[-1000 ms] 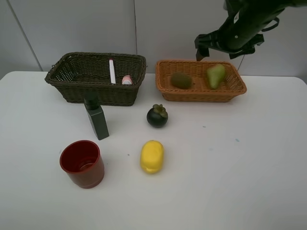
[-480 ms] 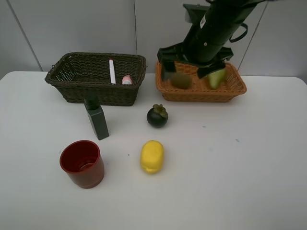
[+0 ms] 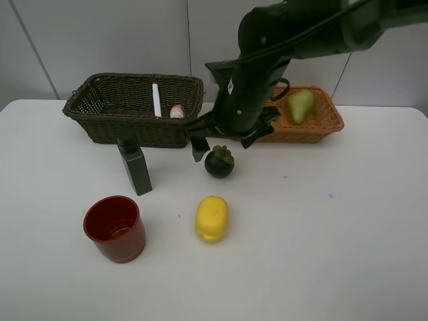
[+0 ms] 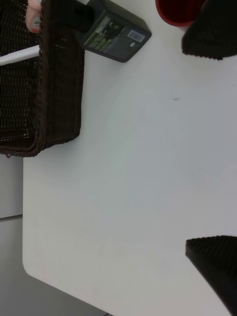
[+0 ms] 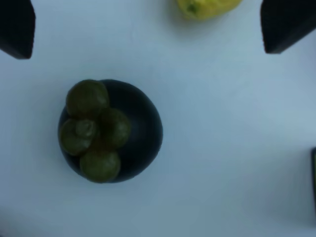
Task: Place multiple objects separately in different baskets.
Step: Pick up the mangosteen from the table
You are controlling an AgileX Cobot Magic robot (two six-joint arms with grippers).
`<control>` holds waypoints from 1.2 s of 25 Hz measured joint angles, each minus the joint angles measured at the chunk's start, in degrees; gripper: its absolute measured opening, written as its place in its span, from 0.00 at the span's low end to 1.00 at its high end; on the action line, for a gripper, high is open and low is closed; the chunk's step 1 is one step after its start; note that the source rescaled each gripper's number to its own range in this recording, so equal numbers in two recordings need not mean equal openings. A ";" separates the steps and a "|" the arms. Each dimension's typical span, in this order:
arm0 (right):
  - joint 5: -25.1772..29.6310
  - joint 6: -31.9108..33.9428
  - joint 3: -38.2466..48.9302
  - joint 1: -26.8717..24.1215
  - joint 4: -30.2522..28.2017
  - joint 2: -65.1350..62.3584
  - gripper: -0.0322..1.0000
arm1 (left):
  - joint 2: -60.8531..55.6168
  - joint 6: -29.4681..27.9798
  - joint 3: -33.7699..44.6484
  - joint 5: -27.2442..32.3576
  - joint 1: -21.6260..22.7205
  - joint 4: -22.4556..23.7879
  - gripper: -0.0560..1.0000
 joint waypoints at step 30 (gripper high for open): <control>-13.79 0.00 0.00 -3.89 -2.49 11.28 1.00 | 0.00 0.00 0.00 0.00 0.00 0.00 0.94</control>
